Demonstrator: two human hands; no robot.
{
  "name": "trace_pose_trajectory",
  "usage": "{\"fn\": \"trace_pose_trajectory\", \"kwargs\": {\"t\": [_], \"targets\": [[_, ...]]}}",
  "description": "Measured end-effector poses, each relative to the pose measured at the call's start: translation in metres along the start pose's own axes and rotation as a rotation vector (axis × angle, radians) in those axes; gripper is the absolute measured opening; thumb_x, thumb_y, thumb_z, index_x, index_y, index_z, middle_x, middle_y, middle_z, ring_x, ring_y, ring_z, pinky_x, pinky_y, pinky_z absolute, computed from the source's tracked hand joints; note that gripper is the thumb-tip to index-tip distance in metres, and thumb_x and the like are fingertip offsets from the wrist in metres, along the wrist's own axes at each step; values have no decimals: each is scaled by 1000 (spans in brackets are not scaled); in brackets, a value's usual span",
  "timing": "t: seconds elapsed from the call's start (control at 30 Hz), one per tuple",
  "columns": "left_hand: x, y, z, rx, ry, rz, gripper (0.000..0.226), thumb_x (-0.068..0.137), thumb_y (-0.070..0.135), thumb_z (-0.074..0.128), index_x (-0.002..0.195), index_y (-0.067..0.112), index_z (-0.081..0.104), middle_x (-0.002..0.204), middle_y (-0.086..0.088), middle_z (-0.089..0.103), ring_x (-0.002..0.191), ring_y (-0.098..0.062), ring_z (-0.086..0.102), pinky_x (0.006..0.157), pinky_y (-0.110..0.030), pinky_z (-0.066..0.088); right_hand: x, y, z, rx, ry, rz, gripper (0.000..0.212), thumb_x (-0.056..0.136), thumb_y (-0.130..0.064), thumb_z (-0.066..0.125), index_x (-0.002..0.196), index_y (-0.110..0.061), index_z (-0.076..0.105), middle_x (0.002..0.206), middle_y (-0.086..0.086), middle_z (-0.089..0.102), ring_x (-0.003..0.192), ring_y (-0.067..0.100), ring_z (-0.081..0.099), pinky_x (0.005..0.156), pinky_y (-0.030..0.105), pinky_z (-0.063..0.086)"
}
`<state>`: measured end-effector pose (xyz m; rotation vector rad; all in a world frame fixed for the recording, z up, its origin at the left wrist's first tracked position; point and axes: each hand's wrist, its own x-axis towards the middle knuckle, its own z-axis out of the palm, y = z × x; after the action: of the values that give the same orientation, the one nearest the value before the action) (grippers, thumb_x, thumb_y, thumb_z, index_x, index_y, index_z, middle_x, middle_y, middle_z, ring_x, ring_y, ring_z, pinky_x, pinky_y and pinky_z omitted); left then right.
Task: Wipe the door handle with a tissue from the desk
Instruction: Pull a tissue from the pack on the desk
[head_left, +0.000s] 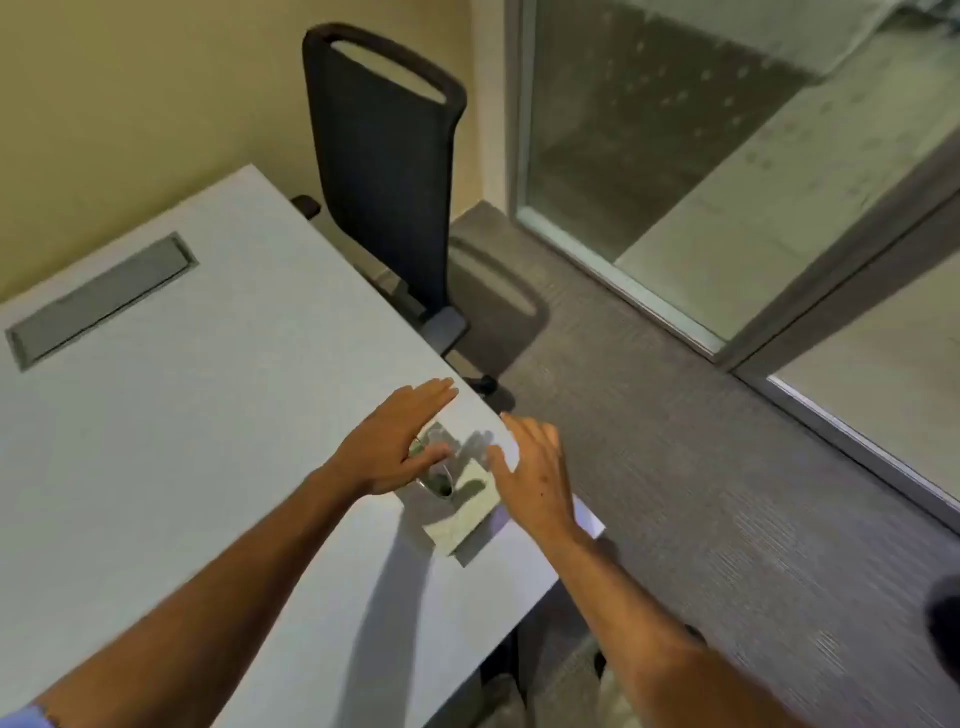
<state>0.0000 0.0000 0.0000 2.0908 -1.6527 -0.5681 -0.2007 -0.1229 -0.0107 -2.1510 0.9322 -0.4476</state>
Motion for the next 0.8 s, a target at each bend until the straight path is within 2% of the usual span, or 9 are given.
{"fn": "trace_pose_trajectory", "kwargs": {"t": [0.07,0.17,0.3,0.43,0.57,0.63,0.73,0.8], "targets": [[-4,-26,11,23,-68,-18,84,99,74,40,166,25,23,173,7,18,160,-11,12,130,-48,17,3,-3,32,57,-152,85,43,93,-33,61,132,-15,58,124,6,64,117,25,52,90,34,48],[-3,-59,36,80,-144,-13,94,94,84,37,167,28,17,174,9,10,161,-12,3,130,-48,13,12,1,70,37,-295,142,47,91,-37,64,133,-18,56,122,2,61,116,21,49,87,38,50],[2,-92,60,92,-171,21,99,91,85,40,168,29,13,174,14,1,160,-9,-4,129,-44,6,27,8,100,-9,-285,116,45,88,-42,66,127,-20,62,115,0,60,109,17,48,85,37,51],[3,-104,73,106,-173,66,101,92,83,39,168,23,12,175,8,0,161,-12,-6,129,-44,5,27,5,110,21,-284,95,27,94,-37,59,100,-15,73,103,0,64,98,14,48,76,34,50],[5,-103,79,74,-153,52,99,93,84,33,168,23,12,175,9,1,161,-14,-4,129,-47,7,21,-3,98,283,-316,231,29,95,-34,60,86,-9,71,81,-2,66,83,15,55,69,35,51],[8,-99,77,25,-160,41,98,93,81,39,168,26,12,175,13,1,161,-12,-5,129,-46,6,22,-5,90,431,-321,314,25,95,-29,60,84,-7,66,74,2,63,69,12,55,61,36,52],[17,-88,61,36,-164,73,96,94,75,46,168,26,12,175,14,2,161,-11,-2,130,-47,7,29,-9,77,520,-284,379,16,98,-23,54,98,-8,61,91,7,67,81,10,63,62,21,52],[29,-73,45,48,-148,112,93,96,75,43,168,23,14,175,12,5,161,-11,2,130,-49,11,37,-12,60,624,-217,411,15,101,-25,51,109,-15,58,102,5,68,94,15,69,69,23,59]]}}
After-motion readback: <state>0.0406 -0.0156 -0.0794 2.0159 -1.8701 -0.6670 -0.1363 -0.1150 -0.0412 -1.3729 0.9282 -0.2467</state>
